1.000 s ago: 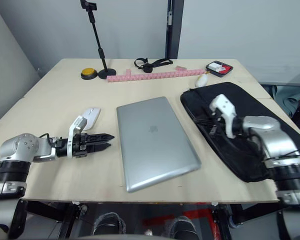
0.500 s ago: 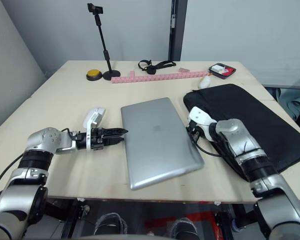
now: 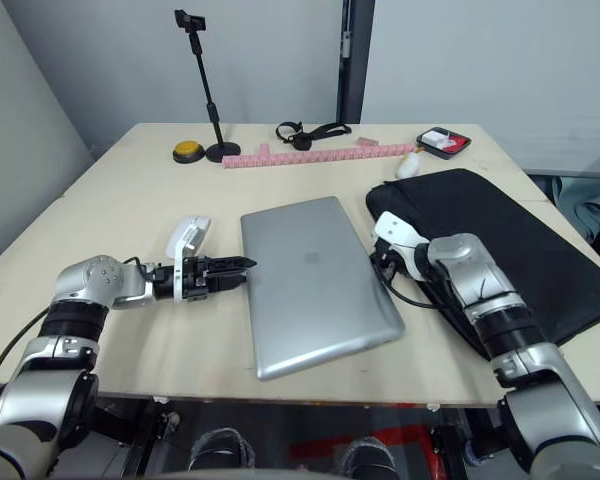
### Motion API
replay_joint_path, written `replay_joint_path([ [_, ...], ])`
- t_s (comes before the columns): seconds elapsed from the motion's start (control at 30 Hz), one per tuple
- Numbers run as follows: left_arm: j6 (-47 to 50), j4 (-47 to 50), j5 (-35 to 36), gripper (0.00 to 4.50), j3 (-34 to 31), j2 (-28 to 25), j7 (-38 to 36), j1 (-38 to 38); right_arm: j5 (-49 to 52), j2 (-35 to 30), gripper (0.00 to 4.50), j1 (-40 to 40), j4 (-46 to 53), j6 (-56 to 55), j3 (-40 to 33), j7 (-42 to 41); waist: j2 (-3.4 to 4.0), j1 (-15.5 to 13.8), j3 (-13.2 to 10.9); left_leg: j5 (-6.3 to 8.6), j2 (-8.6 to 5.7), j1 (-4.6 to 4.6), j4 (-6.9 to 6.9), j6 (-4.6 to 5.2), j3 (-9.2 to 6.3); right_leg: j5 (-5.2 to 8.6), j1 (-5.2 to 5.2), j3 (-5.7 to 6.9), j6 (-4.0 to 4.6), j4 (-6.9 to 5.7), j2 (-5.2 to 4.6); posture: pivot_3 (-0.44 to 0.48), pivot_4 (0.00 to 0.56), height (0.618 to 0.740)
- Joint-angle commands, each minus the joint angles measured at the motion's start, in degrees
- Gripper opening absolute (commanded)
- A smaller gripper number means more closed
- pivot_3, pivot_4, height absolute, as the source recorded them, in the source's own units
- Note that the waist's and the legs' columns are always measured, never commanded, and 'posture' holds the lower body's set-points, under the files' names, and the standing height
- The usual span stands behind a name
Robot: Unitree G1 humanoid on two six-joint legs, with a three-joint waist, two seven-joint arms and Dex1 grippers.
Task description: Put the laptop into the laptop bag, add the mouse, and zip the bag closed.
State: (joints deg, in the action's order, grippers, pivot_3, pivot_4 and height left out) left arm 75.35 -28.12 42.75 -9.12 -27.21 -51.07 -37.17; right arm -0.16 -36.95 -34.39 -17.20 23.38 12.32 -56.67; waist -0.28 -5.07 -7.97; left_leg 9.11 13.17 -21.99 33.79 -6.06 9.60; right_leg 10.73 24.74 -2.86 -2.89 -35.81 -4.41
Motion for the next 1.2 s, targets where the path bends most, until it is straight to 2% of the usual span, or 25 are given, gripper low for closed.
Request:
replay_joint_path([
  [0.03,-0.28,-2.38,0.25,3.63,-2.78,2.24,2.51,-1.24,2.33,2.39,0.00,-1.36,3.13,-0.90,1.37,-3.73,-0.02,0.02,-0.04,0.00,0.00,-0.04,0.00,0.00,0.01,0.00,0.04,0.00,0.00,0.00,0.00,0.000,0.150,0.739],
  [0.23,-0.11,-1.78,-0.76,1.54,-2.10,2.86,2.64,-1.16,3.30,2.61,0.00,-0.30,5.77,1.46,1.43,-6.31,-0.03,0.64,-0.12,-0.04,0.05,-0.20,-0.12,-0.06,0.00,0.00,0.12,0.01,-0.01,0.31,0.09,0.000,0.150,0.739],
  [0.37,0.18,-0.58,-1.05,1.54,-0.74,2.90,1.50,-0.77,2.82,3.26,0.00,-0.40,5.90,2.20,1.00,-5.81,-0.03,1.04,-0.11,-0.07,0.04,-0.31,-0.47,-0.13,0.04,0.00,0.15,0.09,-0.01,0.74,0.11,0.000,0.150,0.739],
  [0.63,-0.34,-0.71,-1.34,1.54,-0.53,2.46,-0.21,-1.55,1.76,2.38,0.00,-0.40,4.97,1.54,0.64,-5.49,-0.04,1.13,-0.12,-0.07,0.04,-0.29,-0.56,-0.13,0.02,0.01,0.14,0.14,0.00,0.76,0.09,0.000,0.150,0.739],
  [0.8,1.76,1.05,0.31,0.33,-2.11,2.62,-0.21,-2.28,1.62,2.15,0.00,-0.63,4.46,1.35,0.46,-5.31,-0.10,1.01,-0.15,-0.07,0.04,-0.29,-0.55,-0.13,0.00,0.01,0.12,0.17,0.01,0.77,0.09,0.000,0.150,0.739],
  [1.2,4.78,4.66,0.36,0.30,-0.90,2.01,0.45,-2.39,3.94,2.48,0.00,-1.18,6.73,2.81,-0.84,-6.84,-0.14,1.08,-0.19,-0.07,0.04,-0.37,-0.59,-0.13,-0.01,0.01,0.14,0.21,0.02,0.86,0.09,0.000,0.150,0.739],
])
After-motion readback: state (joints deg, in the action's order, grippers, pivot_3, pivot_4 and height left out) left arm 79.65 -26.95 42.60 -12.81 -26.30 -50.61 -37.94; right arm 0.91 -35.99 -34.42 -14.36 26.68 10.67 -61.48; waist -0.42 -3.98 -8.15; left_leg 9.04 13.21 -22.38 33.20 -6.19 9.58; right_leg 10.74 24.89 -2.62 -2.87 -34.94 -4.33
